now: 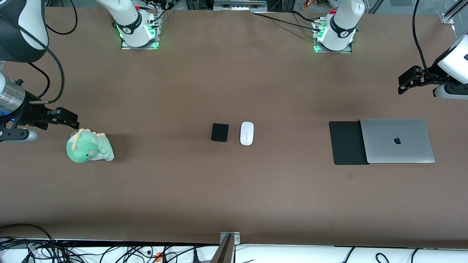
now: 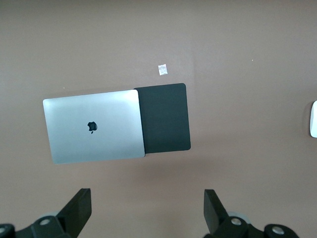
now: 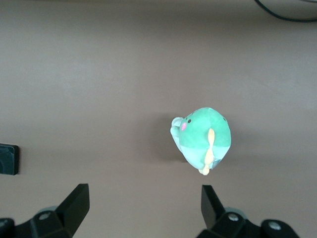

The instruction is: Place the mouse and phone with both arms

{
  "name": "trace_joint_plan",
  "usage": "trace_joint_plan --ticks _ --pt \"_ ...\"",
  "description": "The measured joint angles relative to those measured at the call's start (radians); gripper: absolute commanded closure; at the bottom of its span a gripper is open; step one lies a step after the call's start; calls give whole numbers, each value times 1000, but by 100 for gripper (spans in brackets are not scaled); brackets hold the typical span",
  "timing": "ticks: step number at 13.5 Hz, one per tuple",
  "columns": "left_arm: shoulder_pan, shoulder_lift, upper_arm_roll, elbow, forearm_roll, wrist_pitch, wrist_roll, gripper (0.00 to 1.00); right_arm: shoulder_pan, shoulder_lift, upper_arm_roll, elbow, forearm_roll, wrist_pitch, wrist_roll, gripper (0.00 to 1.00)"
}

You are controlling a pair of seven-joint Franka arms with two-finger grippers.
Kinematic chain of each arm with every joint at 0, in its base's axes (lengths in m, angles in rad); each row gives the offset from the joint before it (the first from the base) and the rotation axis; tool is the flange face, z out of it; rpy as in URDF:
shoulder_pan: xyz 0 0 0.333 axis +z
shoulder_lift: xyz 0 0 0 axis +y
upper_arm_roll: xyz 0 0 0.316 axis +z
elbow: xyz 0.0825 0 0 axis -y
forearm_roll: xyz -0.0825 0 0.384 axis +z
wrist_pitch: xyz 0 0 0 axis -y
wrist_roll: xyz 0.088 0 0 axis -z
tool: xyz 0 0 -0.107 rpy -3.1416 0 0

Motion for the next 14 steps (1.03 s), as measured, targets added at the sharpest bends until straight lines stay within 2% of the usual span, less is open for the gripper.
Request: trace_joint_plan --ticks 4,10,12,14 --pt "-3 17 -4 5 0 -36 0 0 0 0 0 0 0 0 0 0" --pt "-9 124 -32 0 -15 -128 2 0 0 0 1 0 0 0 0 0" --pt "-10 198 -67 -3 -17 -90 -3 0 4 0 3 -1 0 0 0 0" --pt "-15 276 -122 -5 -17 3 -38 0 14 0 4 -1 0 0 0 0"
